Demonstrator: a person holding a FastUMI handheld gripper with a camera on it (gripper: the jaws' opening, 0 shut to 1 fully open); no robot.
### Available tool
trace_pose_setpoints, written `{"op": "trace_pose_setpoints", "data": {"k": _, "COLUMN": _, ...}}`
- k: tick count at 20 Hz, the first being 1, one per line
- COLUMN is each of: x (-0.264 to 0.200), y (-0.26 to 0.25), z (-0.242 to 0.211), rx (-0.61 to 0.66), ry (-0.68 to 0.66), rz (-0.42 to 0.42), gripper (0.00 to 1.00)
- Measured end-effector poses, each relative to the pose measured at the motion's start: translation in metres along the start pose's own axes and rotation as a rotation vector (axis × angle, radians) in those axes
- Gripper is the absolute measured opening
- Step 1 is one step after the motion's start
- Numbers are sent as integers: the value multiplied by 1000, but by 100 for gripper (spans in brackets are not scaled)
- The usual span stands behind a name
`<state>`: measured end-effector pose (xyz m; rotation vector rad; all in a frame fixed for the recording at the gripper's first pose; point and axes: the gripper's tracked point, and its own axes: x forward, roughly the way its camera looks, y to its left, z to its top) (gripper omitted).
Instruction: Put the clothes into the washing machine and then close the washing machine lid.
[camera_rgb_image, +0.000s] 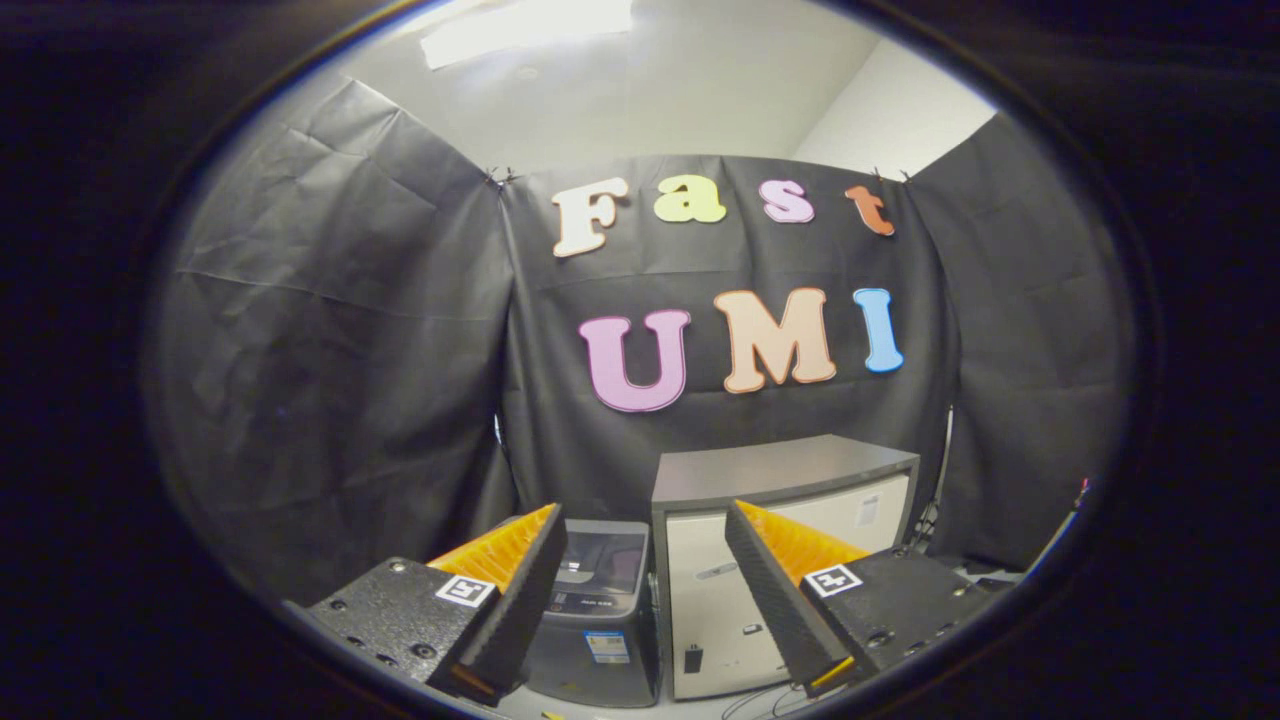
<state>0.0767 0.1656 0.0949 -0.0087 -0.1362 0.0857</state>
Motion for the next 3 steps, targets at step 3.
{"op": "trace_pose_setpoints", "data": {"k": 3, "x": 0, "y": 6, "z": 4, "rx": 7, "ry": -25, "rz": 6, "gripper": 97}}
